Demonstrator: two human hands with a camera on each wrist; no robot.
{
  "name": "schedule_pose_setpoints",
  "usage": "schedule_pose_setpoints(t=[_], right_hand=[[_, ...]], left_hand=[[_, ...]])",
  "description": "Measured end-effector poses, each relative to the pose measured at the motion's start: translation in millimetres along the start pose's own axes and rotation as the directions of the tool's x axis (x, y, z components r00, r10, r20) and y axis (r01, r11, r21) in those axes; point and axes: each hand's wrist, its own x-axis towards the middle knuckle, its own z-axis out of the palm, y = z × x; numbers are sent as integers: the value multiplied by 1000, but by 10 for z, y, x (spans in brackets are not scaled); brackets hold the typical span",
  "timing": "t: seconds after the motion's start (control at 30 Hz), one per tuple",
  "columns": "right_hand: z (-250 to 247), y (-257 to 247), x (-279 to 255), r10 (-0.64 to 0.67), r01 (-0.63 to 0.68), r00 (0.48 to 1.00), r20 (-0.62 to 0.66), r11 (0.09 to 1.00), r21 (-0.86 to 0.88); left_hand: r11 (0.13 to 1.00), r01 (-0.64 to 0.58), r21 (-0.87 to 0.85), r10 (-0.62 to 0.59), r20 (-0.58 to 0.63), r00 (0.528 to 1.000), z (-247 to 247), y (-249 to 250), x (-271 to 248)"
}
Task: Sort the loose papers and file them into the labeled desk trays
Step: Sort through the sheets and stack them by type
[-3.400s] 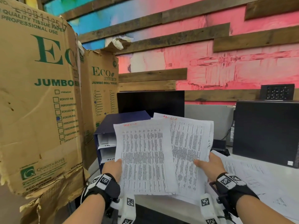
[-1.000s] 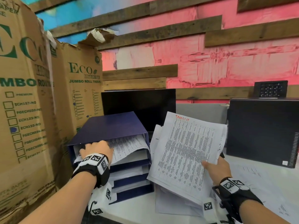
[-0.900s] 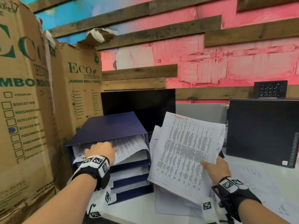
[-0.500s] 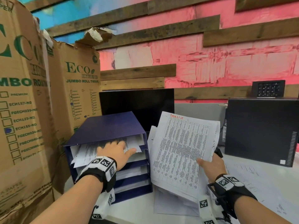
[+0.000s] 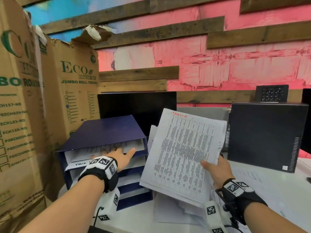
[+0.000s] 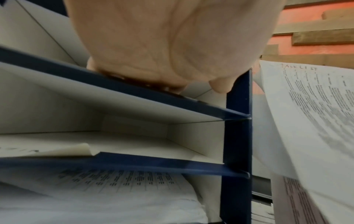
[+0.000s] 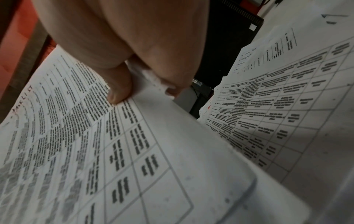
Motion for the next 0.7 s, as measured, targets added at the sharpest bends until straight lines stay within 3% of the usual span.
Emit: schedule_pose_setpoints(t=[0.1,0.17,0.3,0.47,0.7], right_hand=[[-47,5,-14,-16,15,999,44,1000,13],[-96,-32,-72,-23,22,998,60,1000,14],[-186,-171,-201,-36,31,995,93,998,54],[-300,-368,-427,-23,4,986,163,994,112],[-497,-478,-627,-15,-6,983,182,993,118]], left_hand=[[996,-80,-26,77,-84,994,25,84,-83],[971,-227,-69,211,-187,959,10,164,-236],[770,-480,-420,394,-279,876,-13,285,-539],[477,-459,-749,470,-224,854,47,392,-722],[413,-543,-731,527,-295,797,71,395,-852]])
